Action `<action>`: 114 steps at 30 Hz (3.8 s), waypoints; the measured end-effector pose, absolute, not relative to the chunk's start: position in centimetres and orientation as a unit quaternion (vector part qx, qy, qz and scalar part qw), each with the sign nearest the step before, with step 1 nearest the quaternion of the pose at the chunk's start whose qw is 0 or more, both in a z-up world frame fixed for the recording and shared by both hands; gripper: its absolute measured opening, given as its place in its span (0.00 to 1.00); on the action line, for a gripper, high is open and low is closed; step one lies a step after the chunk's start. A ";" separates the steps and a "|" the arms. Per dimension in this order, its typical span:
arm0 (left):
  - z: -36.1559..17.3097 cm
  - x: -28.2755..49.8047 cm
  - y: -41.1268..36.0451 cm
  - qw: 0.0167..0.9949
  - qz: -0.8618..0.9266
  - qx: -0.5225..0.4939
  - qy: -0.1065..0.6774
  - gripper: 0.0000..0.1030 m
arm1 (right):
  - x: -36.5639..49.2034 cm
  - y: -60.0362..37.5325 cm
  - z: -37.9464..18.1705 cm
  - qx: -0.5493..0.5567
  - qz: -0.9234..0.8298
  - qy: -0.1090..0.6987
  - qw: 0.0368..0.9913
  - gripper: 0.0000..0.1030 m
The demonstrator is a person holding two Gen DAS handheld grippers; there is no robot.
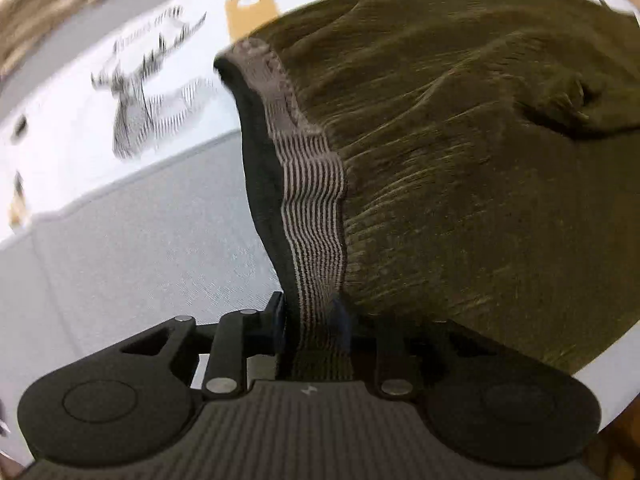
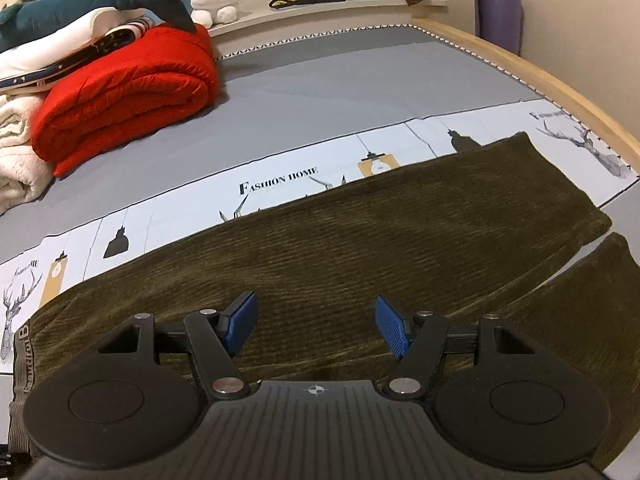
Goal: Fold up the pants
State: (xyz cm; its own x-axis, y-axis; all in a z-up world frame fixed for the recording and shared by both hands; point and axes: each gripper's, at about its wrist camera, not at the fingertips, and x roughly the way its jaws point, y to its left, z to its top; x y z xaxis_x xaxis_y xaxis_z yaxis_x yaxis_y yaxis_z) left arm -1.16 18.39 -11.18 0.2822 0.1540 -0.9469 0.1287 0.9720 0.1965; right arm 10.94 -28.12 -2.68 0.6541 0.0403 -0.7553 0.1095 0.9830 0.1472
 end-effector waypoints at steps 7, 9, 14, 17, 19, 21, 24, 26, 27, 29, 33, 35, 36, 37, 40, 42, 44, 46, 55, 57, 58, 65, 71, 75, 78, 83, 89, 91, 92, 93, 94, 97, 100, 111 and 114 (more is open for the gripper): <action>-8.7 0.4 17.9 0.852 -0.035 -0.005 0.522 0.46 | 10.9 -28.8 -2.8 0.088 -0.029 0.417 0.904 0.65; -11.1 0.9 17.8 0.832 -0.025 -0.003 0.554 0.44 | 10.9 -28.7 -2.9 0.088 -0.028 0.418 0.904 0.65; -11.8 1.5 17.1 0.818 0.003 0.026 0.575 0.36 | 10.9 -28.4 -3.1 0.090 -0.025 0.420 0.903 0.65; -8.9 2.4 17.4 0.841 0.010 -0.016 0.540 0.38 | 11.0 -28.4 -3.0 0.095 -0.024 0.419 0.903 0.65; -7.4 3.1 17.4 0.859 0.016 -0.047 0.510 0.38 | 10.9 -28.2 -3.0 0.095 -0.023 0.418 0.903 0.65; -6.3 4.3 17.3 0.867 0.026 -0.075 0.492 0.38 | 10.9 -28.0 -3.2 0.095 -0.021 0.419 0.903 0.65; -4.9 6.4 17.0 0.884 0.033 -0.112 0.453 0.38 | 10.8 -27.2 -3.7 0.086 -0.019 0.420 0.903 0.65; -4.5 7.4 16.6 0.891 0.040 -0.129 0.434 0.35 | 10.8 -26.6 -3.9 0.081 -0.014 0.417 0.905 0.65; -4.7 8.2 16.4 0.892 0.043 -0.138 0.428 0.34 | 10.9 -26.4 -4.0 0.078 -0.012 0.415 0.906 0.65; -4.8 9.5 16.1 0.891 0.057 -0.154 0.424 0.28 | 11.2 -26.0 -4.2 0.073 -0.008 0.411 0.908 0.65; -5.5 11.9 15.4 0.893 0.066 -0.158 0.416 0.27 | 12.1 -25.1 -5.4 0.066 0.003 0.411 0.909 0.64; -6.3 12.8 15.2 0.895 0.064 -0.140 0.418 0.27 | 12.8 -24.8 -6.3 0.073 0.010 0.421 0.904 0.64; -6.6 13.1 14.9 0.896 0.064 -0.131 0.419 0.27 | 13.2 -24.5 -6.7 0.077 0.008 0.428 0.900 0.62; -7.0 13.3 14.6 0.898 0.065 -0.123 0.418 0.27 | 13.6 -24.4 -6.9 0.084 0.011 0.432 0.898 0.62; -8.3 14.1 14.8 0.900 0.072 -0.105 0.416 0.27 | 14.7 -23.9 -7.1 0.084 0.024 0.433 0.897 0.62; -9.0 14.8 15.1 0.900 0.077 -0.101 0.416 0.27 | 15.4 -23.9 -7.1 0.085 0.030 0.431 0.898 0.62; -9.7 15.5 15.3 0.900 0.079 -0.099 0.416 0.27 | 16.1 -24.1 -7.2 0.088 0.033 0.433 0.897 0.62; -10.4 16.3 15.2 0.901 0.079 -0.092 0.416 0.28 | 16.7 -24.4 -7.5 0.095 0.032 0.439 0.893 0.62; -14.6 20.4 14.9 0.909 0.086 -0.002 0.408 0.71 | 18.2 -26.1 -8.4 0.110 0.023 0.451 0.885 0.62; -15.5 20.8 15.2 0.905 0.075 0.009 0.418 0.74 | 18.4 -26.5 -8.3 0.112 0.024 0.452 0.885 0.62; -15.8 21.0 15.3 0.905 0.071 0.015 0.419 0.77 | 18.4 -26.7 -8.3 0.112 0.024 0.452 0.885 0.62; -16.6 21.7 16.3 0.899 0.031 -0.006 0.437 0.54 | 18.5 -28.2 -8.1 0.109 0.012 0.453 0.885 0.62; -15.7 20.0 12.6 0.895 -0.027 0.116 0.431 0.02 | 18.1 -28.8 -7.3 0.114 0.008 0.452 0.885 0.62; -12.8 17.3 11.7 0.906 -0.025 0.131 0.401 0.02 | 17.7 -29.0 -6.0 0.113 0.010 0.443 0.889 0.62; -9.3 13.8 10.5 0.913 -0.033 0.147 0.379 0.02 | 17.2 -29.6 -5.0 0.115 0.003 0.433 0.894 0.62; -4.6 5.6 6.9 0.911 -0.066 0.153 0.378 0.02 | 15.9 -30.9 -3.6 0.143 -0.005 0.425 0.894 0.62; -6.7 -4.5 3.8 0.891 -0.083 0.162 0.415 0.00 | 13.6 -31.8 -2.3 0.168 0.006 0.413 0.895 0.62; -7.0 -5.4 4.5 0.886 -0.072 0.155 0.431 0.04 | 12.9 -32.4 -2.2 0.169 0.005 0.411 0.896 0.62; -6.3 -5.6 5.6 0.888 -0.065 0.113 0.440 0.16 | 12.6 -32.7 -2.2 0.170 0.003 0.410 0.896 0.62; -5.7 -5.6 7.0 0.890 -0.061 0.053 0.449 0.24 | 12.4 -33.1 -2.3 0.173 -0.001 0.411 0.895 0.62; -5.3 -5.6 8.4 0.887 -0.066 -0.005 0.457 0.39 | 12.1 -33.7 -2.4 0.178 -0.006 0.413 0.893 0.62; -6.6 -5.0 11.8 0.848 -0.077 -0.161 0.499 0.57 | 11.9 -35.1 -2.7 0.196 -0.017 0.415 0.888 0.62; -8.4 -3.9 13.0 0.826 -0.044 -0.236 0.510 0.58 | 12.3 -36.6 -2.9 0.208 -0.026 0.411 0.887 0.57; -10.4 0.4 14.2 0.815 0.032 -0.296 0.496 0.75 | 15.7 -45.7 -6.7 0.367 -0.101 0.343 0.859 0.41; -11.0 1.1 14.7 0.811 0.054 -0.299 0.500 0.75 | 18.2 -47.4 -9.2 0.393 -0.110 0.345 0.845 0.41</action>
State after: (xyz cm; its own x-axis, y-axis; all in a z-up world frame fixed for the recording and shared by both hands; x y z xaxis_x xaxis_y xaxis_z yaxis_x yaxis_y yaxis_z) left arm 1.12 14.68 -10.99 0.4941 -0.2120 -0.8432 -0.3870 0.8148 -0.4316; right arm 18.21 -47.41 -9.24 0.7375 0.0858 -0.6699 0.4567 0.6673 0.5883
